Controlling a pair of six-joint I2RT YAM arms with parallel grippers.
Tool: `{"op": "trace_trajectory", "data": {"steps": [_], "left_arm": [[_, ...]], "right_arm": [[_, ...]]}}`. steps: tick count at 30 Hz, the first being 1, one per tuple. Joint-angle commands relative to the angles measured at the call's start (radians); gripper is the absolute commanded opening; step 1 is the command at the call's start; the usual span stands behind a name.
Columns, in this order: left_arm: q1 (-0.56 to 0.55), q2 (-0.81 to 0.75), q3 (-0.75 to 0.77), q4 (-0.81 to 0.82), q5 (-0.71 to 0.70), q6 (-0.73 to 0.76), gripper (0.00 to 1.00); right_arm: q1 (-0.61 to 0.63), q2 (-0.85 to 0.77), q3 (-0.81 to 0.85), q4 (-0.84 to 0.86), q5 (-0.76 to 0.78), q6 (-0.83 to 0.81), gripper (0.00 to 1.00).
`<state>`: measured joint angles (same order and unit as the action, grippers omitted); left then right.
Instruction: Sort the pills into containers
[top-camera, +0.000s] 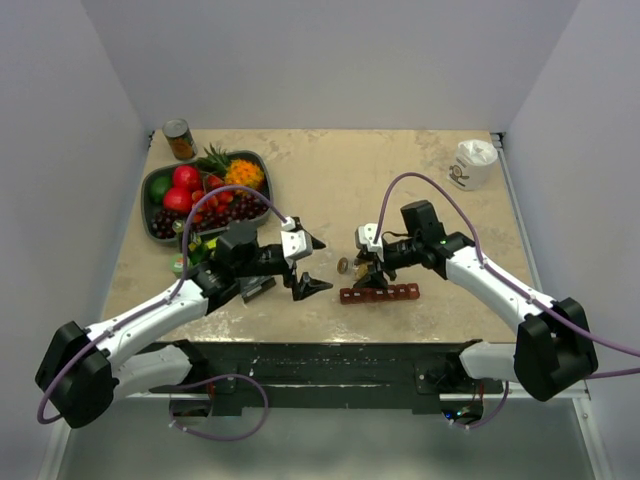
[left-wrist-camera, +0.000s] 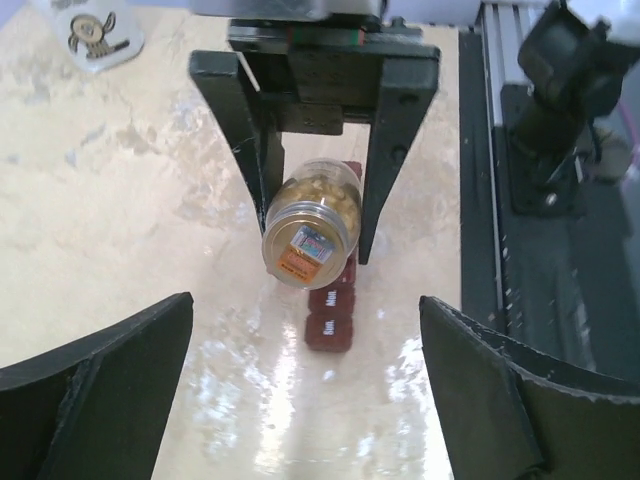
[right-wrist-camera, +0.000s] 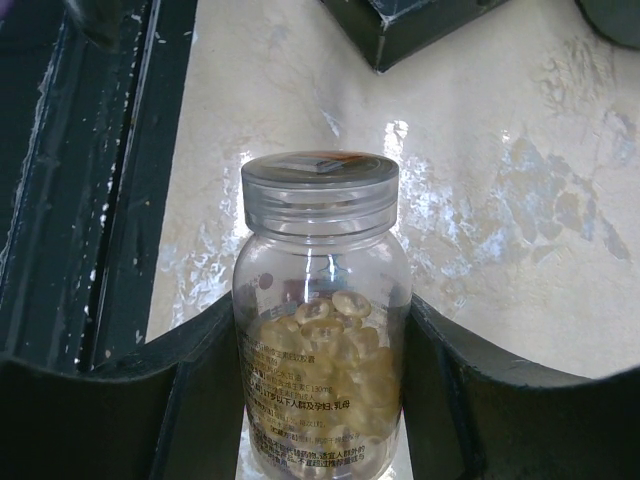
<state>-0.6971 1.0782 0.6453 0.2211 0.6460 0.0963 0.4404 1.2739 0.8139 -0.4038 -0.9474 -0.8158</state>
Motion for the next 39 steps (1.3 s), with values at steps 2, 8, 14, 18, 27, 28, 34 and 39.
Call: {"op": "trace_trajectory", "data": {"steps": [2,8,14,18,27,28,34,39], "left_arm": [[-0.012,0.089,0.059,0.144,0.145,0.312,0.97],[-0.061,0.203,0.146,0.077,0.153,0.356,0.86],[-0.071,0.233,0.163,0.049,0.123,0.326,0.68],[-0.073,0.246,0.181,0.012,0.092,0.281,0.37],[-0.070,0.275,0.276,-0.144,-0.086,-0.099,0.22],[-0.071,0.293,0.296,-0.176,-0.113,-0.210,0.18],[-0.062,0.344,0.320,-0.237,-0.105,-0.704,0.04],[-0.061,0.328,0.228,-0.067,-0.124,-0.944,0.26]], "right_arm": [[0.001,-0.033,0.024,-0.033,-0.071,-0.068,0.13],[0.001,-0.033,0.024,-0.036,-0.071,-0.071,0.13],[0.001,-0.028,0.024,-0.032,-0.076,-0.066,0.13],[0.003,-0.028,0.024,-0.027,-0.071,-0.060,0.13],[0.003,-0.028,0.014,0.065,0.019,0.042,0.12],[0.003,-0.028,0.013,0.074,0.050,0.053,0.11],[-0.003,-0.027,0.008,0.125,0.090,0.106,0.11],[-0.008,-0.030,0.005,0.137,0.101,0.118,0.11]]}}
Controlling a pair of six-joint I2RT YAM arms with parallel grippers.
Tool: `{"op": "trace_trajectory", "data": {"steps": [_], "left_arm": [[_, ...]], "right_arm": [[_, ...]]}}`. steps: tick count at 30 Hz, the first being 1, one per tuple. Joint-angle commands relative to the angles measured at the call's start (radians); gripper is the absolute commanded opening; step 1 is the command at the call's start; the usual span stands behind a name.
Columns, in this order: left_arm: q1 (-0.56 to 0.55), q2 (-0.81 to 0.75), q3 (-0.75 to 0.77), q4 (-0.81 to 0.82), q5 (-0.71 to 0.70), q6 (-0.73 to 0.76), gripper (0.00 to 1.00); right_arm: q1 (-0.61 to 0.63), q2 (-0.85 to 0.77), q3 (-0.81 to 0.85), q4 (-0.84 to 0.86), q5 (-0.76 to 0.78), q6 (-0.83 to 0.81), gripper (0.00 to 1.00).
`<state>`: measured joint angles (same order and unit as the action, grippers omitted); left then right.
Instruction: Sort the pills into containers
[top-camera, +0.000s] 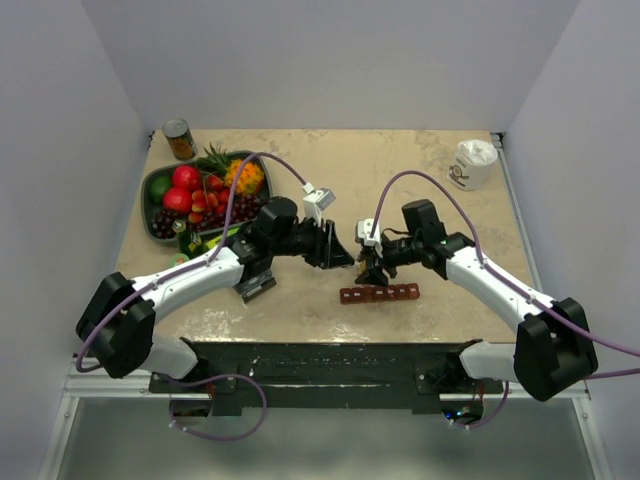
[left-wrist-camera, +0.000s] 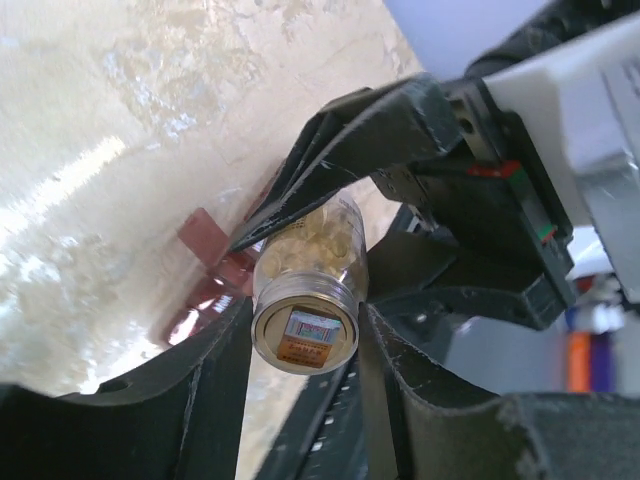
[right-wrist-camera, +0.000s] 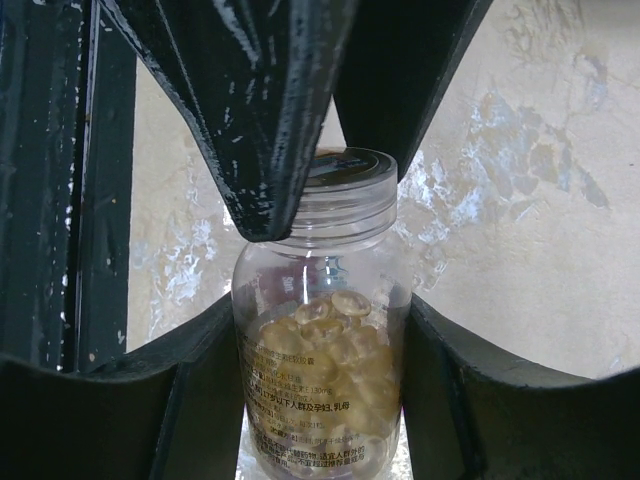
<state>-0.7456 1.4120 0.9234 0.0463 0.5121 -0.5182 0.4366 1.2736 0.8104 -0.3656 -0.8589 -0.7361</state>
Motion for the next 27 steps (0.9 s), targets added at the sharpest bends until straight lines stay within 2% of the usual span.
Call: {"op": "trace_trajectory", "data": {"steps": [1,2,5,12,16,22,24,27], "left_arm": [[-0.011,-0.014,-0.061,0.139,0.015,-0.380,0.31],[-0.009,-0.016,-0.067,0.165,0.022,-0.399,0.44],[-0.008,-0.019,-0.058,0.224,0.057,-0.408,0.62],[0.054,-0.096,-0.064,0.167,0.055,-0.307,0.85],[0.106,-0.162,-0.095,0.132,0.097,-0.185,0.88],[0.130,-0.240,-0.061,-0.091,0.045,0.117,0.88],[0.129,-0.274,-0.080,-0.068,0.058,0.193,0.87],[0.117,-0.342,-0.165,0.123,0.123,0.340,0.88]], "right_arm": [[-0.006,-0.029,0.007,0.099,0.012,0.038,0.11],[-0.007,-0.029,0.007,0.100,0.011,0.040,0.11],[-0.010,-0.033,0.007,0.100,0.009,0.040,0.11],[-0.013,-0.034,0.004,0.097,-0.002,0.038,0.11],[-0.016,-0.033,0.006,0.096,-0.005,0.037,0.12],[-0.018,-0.036,0.006,0.091,-0.011,0.032,0.12],[-0.019,-0.034,0.007,0.088,-0.019,0.029,0.12],[-0.019,-0.034,0.012,0.062,-0.048,0.001,0.12]]}}
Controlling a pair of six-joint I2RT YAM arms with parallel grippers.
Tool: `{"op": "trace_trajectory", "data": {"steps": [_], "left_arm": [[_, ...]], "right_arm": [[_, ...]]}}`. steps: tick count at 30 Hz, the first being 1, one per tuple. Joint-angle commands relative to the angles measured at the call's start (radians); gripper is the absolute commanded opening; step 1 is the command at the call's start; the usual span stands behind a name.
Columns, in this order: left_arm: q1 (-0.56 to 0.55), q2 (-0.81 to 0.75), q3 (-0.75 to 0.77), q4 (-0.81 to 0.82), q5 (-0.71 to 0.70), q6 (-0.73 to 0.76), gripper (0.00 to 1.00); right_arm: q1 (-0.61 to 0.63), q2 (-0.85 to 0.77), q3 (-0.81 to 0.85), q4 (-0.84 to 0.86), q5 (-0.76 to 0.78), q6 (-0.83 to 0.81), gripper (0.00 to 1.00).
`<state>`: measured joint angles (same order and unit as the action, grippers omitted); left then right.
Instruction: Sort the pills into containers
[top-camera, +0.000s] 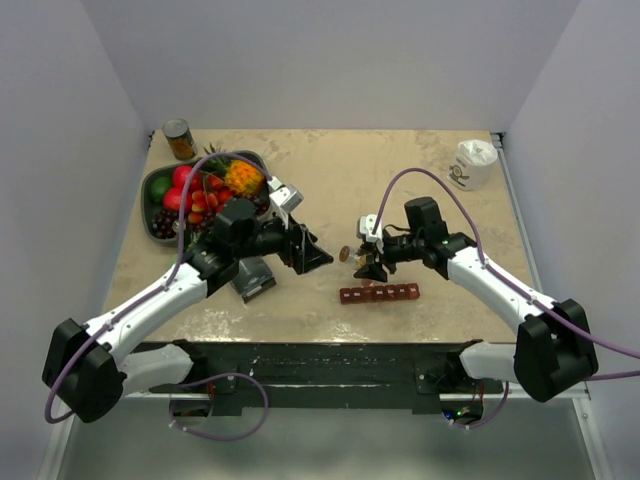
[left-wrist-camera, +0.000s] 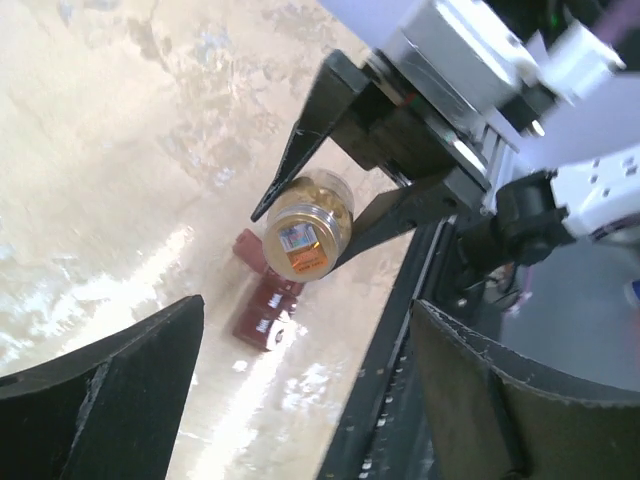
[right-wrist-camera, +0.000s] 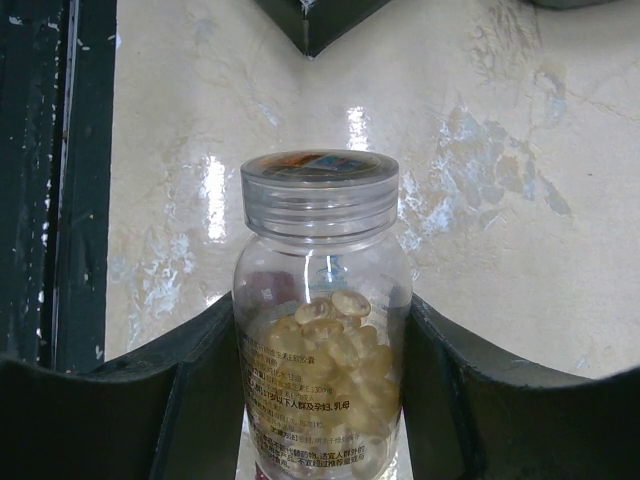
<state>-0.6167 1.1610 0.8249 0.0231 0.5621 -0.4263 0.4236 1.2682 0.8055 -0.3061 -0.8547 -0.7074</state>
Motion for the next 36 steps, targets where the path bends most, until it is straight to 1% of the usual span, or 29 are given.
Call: {"op": "trace_trajectory", "data": {"steps": [1,2,3,5,6,8,9,12,17,21,25,30,34,36], "left_arm": [[-0.020,-0.109,-0.093,0.202,0.079,0.338,0.88],[-0.031,-0.124,-0.137,0.295,0.079,0.386,0.90],[-0.052,-0.139,-0.156,0.331,0.102,0.503,0.90],[-0.066,-0.138,-0.193,0.420,0.136,0.599,0.92],[-0.078,-0.124,-0.197,0.437,0.171,0.668,0.92],[-0.097,-0.101,-0.190,0.465,0.199,0.716,0.92],[-0.104,-0.074,-0.184,0.463,0.208,0.760,0.92],[-0.130,-0.015,-0.141,0.428,0.200,0.829,0.92],[-0.152,0.054,-0.077,0.370,0.196,0.863,0.89],[-0.155,0.094,-0.060,0.350,0.187,0.871,0.85],[-0.158,0.121,-0.038,0.316,0.179,0.871,0.76],[-0.166,0.141,-0.021,0.267,0.170,0.886,0.70],[-0.169,0.154,-0.010,0.241,0.167,0.891,0.59],[-0.172,0.160,-0.007,0.233,0.159,0.890,0.57]], "right_arm": [[-0.006,-0.030,0.018,-0.008,-0.067,-0.041,0.12],[-0.006,-0.030,0.018,-0.031,-0.081,-0.067,0.13],[-0.008,-0.030,0.020,-0.043,-0.110,-0.082,0.13],[-0.008,-0.032,0.018,-0.077,-0.136,-0.125,0.13],[-0.008,-0.032,0.018,-0.085,-0.153,-0.135,0.14],[-0.006,-0.033,0.020,-0.102,-0.164,-0.153,0.14],[-0.008,-0.033,0.021,-0.105,-0.165,-0.156,0.14],[-0.008,-0.033,0.020,-0.111,-0.172,-0.165,0.14],[-0.006,-0.032,0.021,-0.114,-0.176,-0.172,0.14],[-0.008,-0.033,0.021,-0.114,-0.176,-0.173,0.14],[-0.008,-0.033,0.021,-0.116,-0.176,-0.173,0.13],[-0.006,-0.033,0.021,-0.116,-0.175,-0.173,0.14],[-0.008,-0.032,0.023,-0.116,-0.176,-0.172,0.14],[-0.008,-0.033,0.023,-0.116,-0.176,-0.173,0.14]]}}
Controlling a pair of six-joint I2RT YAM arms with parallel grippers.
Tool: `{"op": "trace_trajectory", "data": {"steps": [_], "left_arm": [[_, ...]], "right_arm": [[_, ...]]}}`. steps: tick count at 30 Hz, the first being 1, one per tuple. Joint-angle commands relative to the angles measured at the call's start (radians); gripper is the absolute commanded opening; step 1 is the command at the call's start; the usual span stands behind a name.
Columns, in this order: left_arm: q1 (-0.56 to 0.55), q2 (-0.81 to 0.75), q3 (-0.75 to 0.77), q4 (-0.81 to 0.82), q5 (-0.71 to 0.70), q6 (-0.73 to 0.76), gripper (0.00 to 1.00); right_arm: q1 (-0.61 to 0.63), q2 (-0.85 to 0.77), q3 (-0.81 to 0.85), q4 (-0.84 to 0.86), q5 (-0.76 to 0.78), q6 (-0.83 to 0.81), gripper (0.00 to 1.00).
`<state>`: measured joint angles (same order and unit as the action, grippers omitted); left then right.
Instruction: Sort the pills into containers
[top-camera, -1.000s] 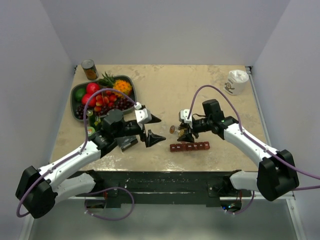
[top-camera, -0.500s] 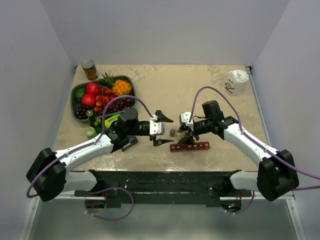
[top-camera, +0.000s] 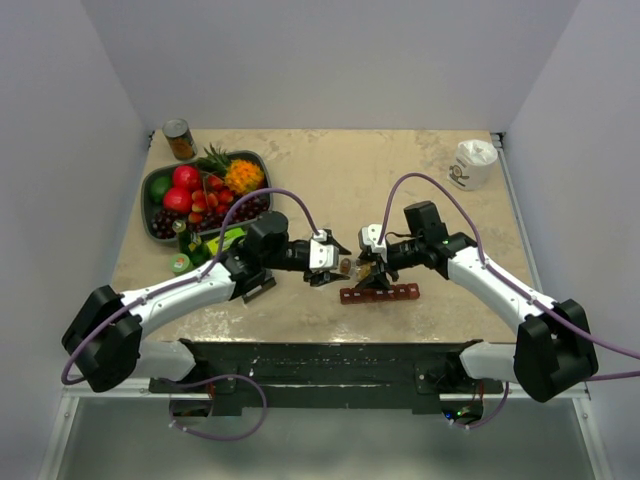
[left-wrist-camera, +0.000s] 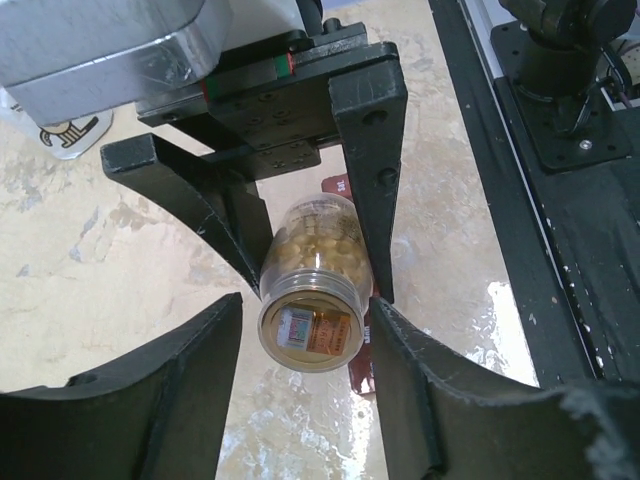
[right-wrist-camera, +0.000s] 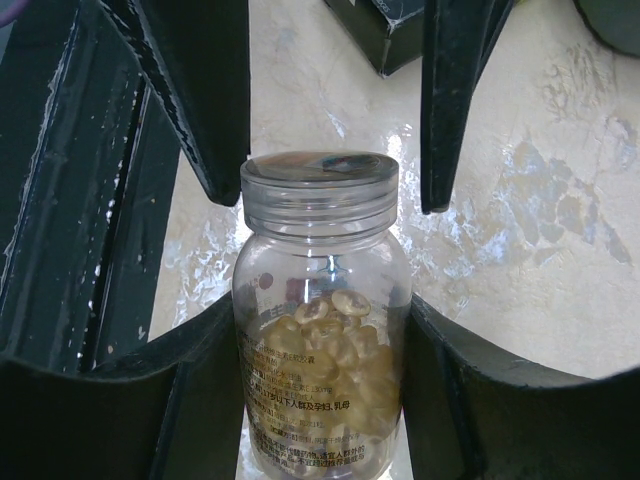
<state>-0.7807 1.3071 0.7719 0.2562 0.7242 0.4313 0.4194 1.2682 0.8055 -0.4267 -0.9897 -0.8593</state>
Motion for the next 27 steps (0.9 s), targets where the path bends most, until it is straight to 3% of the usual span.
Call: {"op": "trace_trajectory", "data": {"steps": [1,6,8,11,15,17,20,23,27], "left_arm": [[-0.008,0.015,0.052,-0.005,-0.008,0.032,0.54],[-0.008,0.026,0.079,-0.055,-0.051,-0.020,0.42],[-0.008,0.030,0.095,-0.063,-0.075,-0.070,0.32],[-0.006,0.050,0.128,-0.098,-0.130,-0.230,0.24],[-0.005,0.080,0.182,-0.161,-0.200,-0.591,0.09],[-0.003,0.107,0.211,-0.196,-0.200,-0.711,0.08],[0.001,0.122,0.207,-0.221,-0.261,-1.037,0.11],[0.003,0.109,0.150,-0.112,-0.238,-1.214,0.14],[0.009,0.084,0.119,-0.002,-0.249,-1.287,0.15]], "right_arm": [[-0.004,-0.033,0.023,0.005,-0.041,-0.021,0.14],[-0.004,-0.033,0.021,0.008,-0.032,-0.018,0.13],[-0.002,-0.032,0.021,0.016,-0.020,-0.011,0.13],[-0.004,-0.036,0.021,0.029,-0.006,0.003,0.13],[-0.002,-0.038,0.020,0.060,0.042,0.035,0.11],[-0.005,-0.039,0.020,0.083,0.063,0.062,0.11],[-0.007,-0.041,0.017,0.104,0.083,0.083,0.11],[-0.008,-0.043,0.014,0.114,0.094,0.094,0.11],[-0.011,-0.047,0.011,0.120,0.098,0.101,0.11]]}}
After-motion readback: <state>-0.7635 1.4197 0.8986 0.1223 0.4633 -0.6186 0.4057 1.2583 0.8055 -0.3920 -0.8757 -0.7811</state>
